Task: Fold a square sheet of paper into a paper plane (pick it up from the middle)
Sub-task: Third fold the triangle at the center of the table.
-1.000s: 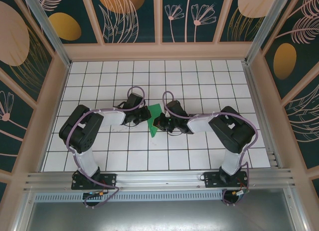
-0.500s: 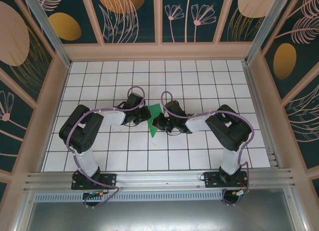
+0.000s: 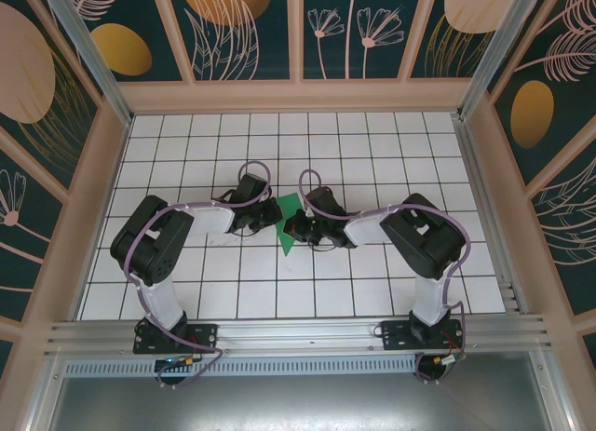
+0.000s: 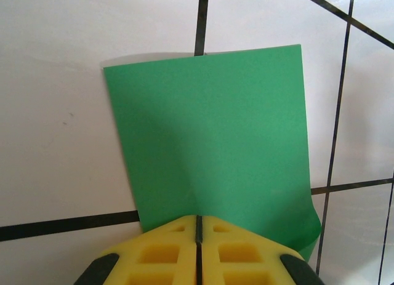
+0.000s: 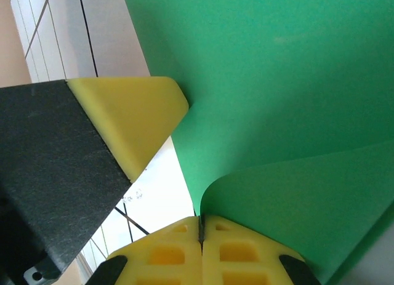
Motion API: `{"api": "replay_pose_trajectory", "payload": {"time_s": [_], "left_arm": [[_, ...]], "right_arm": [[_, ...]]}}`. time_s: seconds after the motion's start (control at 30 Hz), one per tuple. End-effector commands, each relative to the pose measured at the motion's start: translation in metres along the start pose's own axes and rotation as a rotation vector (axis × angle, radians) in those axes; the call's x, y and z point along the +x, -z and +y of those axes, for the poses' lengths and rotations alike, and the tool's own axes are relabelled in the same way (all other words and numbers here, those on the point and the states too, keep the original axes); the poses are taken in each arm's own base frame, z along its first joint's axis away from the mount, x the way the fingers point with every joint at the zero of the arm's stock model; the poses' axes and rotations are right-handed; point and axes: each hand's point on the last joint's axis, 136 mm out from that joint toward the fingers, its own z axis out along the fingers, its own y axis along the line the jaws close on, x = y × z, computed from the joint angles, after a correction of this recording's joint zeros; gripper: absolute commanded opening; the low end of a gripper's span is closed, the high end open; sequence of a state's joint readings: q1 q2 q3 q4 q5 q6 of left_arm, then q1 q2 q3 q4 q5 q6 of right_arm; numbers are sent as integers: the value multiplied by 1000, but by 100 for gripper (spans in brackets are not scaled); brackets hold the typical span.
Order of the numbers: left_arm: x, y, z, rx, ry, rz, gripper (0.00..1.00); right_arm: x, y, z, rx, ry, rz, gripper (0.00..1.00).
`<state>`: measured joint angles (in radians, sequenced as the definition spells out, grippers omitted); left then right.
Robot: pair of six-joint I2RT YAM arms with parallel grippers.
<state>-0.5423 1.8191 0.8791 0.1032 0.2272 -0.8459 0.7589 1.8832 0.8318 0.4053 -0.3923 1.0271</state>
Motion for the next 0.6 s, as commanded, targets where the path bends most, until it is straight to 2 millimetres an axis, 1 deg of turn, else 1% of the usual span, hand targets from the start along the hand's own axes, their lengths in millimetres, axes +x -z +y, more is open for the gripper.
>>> {"api": "replay_pose_trajectory", "payload": {"time_s": [0.0,0.27,0.57], "left_arm": [[14,-8,13,-31,-3,48,10],[13,-8,12,-27,-2,47,10],[14,-7,13,-27,-1,49,10]], "right_arm": [[-11,-4,4,-8,20,-33,2],[-10,-5,-1,7,25,-28,2],[-10,-8,-2,7,32,-21,2]]}}
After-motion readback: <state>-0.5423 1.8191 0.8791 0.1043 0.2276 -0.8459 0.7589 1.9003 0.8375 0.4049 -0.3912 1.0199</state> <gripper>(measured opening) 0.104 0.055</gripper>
